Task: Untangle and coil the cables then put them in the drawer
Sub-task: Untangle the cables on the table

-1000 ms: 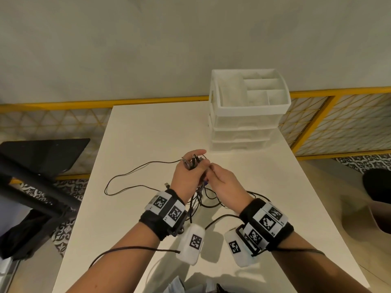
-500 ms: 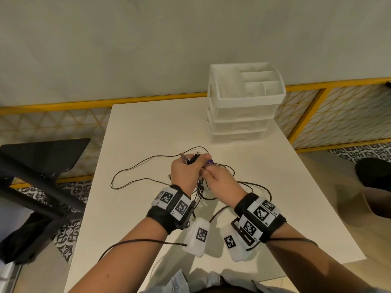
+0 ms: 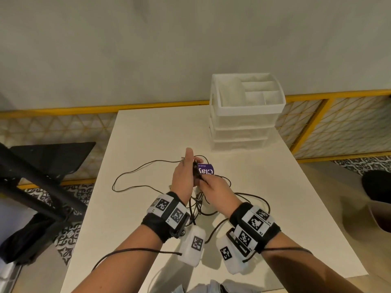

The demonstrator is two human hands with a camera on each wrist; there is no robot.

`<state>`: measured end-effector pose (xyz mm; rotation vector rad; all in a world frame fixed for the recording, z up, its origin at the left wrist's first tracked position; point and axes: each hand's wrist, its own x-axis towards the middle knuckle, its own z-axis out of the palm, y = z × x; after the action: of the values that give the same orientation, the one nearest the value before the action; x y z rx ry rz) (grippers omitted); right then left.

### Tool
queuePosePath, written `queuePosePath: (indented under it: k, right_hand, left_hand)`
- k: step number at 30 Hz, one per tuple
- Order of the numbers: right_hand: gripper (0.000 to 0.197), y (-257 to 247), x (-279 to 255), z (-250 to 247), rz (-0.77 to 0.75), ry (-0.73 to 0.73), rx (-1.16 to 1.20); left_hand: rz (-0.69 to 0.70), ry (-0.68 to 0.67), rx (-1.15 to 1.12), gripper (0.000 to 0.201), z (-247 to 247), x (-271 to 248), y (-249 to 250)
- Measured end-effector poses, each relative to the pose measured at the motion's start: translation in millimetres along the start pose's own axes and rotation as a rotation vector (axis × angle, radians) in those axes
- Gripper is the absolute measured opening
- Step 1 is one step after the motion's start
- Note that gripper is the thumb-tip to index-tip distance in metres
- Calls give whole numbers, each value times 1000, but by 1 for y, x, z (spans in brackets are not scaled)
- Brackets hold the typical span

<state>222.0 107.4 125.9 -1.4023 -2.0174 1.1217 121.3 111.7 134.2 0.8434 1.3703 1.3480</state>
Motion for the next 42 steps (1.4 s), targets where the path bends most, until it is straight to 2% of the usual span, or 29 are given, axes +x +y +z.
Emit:
queuePosePath:
  k: [3,7,12,19,23,29,34,42]
  right_hand:
    - [28,4,1,-9,16,-12,-11]
    - [30,9,1,-20,43,-3,14]
    - [28,12,1,-27,37,13,38]
    - [24,19,0,-29,-5,44,54]
    - [23,25,3,-27,-16,73,46]
    - [39,27,3,-30,-3,149,85]
    - [24,37,8,-27,24,205,144]
    - [20,45,13,-32,2,268,113]
  left_hand:
    - [-72,-40,-104,44,6,0,1]
    - [2,-84,7,46,13,1,-8]
    - [10,-119,-5,53,23,0,-6]
    - [-26,-80,-57,33,34,-2,-6]
    - [-34,-55,-117,30,41,-3,-8]
    - [-24,-30,-48,31,48,-4,-13]
    - [-15,-63,5,35,51,-3,-15]
    - [-25,-106,10,45,50,-3,-12]
